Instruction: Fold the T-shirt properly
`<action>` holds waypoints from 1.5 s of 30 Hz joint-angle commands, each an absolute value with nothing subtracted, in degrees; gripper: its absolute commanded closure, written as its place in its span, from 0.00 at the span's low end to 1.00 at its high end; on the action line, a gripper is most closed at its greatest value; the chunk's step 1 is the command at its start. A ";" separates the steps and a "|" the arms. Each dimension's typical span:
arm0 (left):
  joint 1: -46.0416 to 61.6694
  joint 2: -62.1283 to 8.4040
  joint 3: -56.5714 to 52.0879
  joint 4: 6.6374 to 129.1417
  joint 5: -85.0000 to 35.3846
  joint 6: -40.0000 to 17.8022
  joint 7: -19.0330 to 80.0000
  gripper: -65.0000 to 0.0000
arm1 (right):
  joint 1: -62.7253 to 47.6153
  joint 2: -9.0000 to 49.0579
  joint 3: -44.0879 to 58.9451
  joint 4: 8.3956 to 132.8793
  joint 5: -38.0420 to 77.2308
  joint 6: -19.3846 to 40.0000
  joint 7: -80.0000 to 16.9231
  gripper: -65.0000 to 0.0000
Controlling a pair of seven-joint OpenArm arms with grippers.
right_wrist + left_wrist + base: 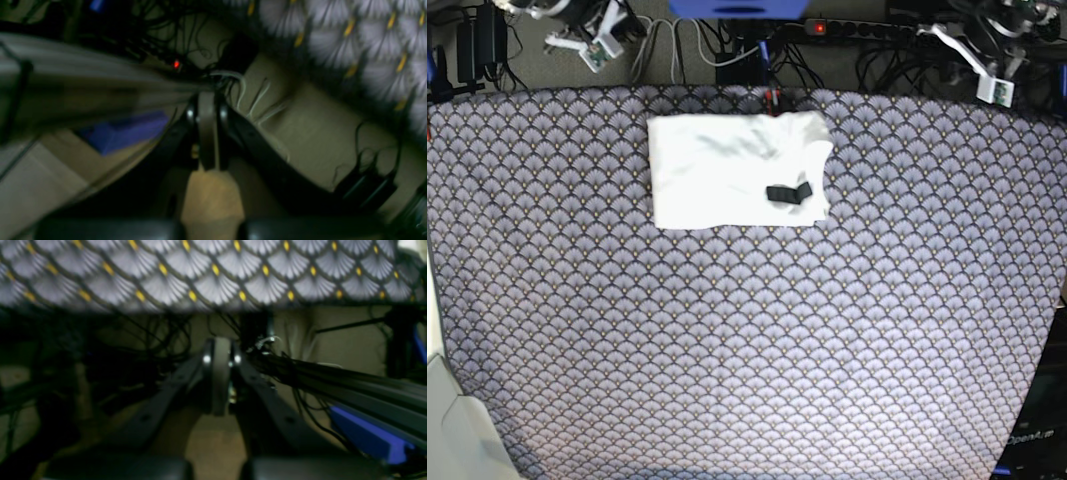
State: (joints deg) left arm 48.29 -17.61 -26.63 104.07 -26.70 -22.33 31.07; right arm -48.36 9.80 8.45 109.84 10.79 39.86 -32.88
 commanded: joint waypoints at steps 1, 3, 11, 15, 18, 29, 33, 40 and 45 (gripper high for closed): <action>49.54 -17.80 -26.68 102.81 -26.86 -22.37 30.73 1.00 | -49.45 10.24 9.54 108.35 10.86 40.00 -31.43 1.00; 48.31 -17.01 -25.36 97.45 -26.86 -22.37 30.73 1.00 | -49.36 11.03 10.68 103.08 10.86 40.00 -28.53 1.00; 45.76 -16.75 -14.29 73.45 -19.91 -21.85 10.77 1.00 | -47.96 14.20 10.59 77.05 11.03 40.00 -9.54 1.00; 43.65 -16.57 -8.22 60.88 -16.84 -21.76 -0.31 1.00 | -42.24 14.90 10.51 61.41 10.95 40.00 -1.98 1.00; 39.60 -15.34 -5.58 51.12 -17.10 -21.67 -4.18 1.00 | -36.44 14.99 8.57 49.54 10.95 40.00 2.33 1.00; 17.89 -12.09 -5.05 16.22 -6.11 -16.22 -13.41 1.00 | -20.53 13.76 2.51 25.36 10.95 40.00 8.66 1.00; 11.74 -9.98 -5.05 8.40 -0.75 -11.03 -13.41 1.00 | -17.71 13.32 1.54 21.85 10.86 33.63 11.47 1.00; 6.90 -7.87 -5.05 4.88 3.91 1.36 -13.32 1.00 | -13.49 10.51 -6.55 13.85 10.86 7.87 18.51 1.00; 4.35 -7.87 -5.14 2.42 4.26 3.74 -13.23 1.00 | -12.26 7.78 -14.11 10.77 10.86 -9.54 21.76 1.00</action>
State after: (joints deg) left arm 4.21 -7.62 -5.13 2.50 4.43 3.29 -12.73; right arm -11.81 7.49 -14.06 10.87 10.68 -8.71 20.95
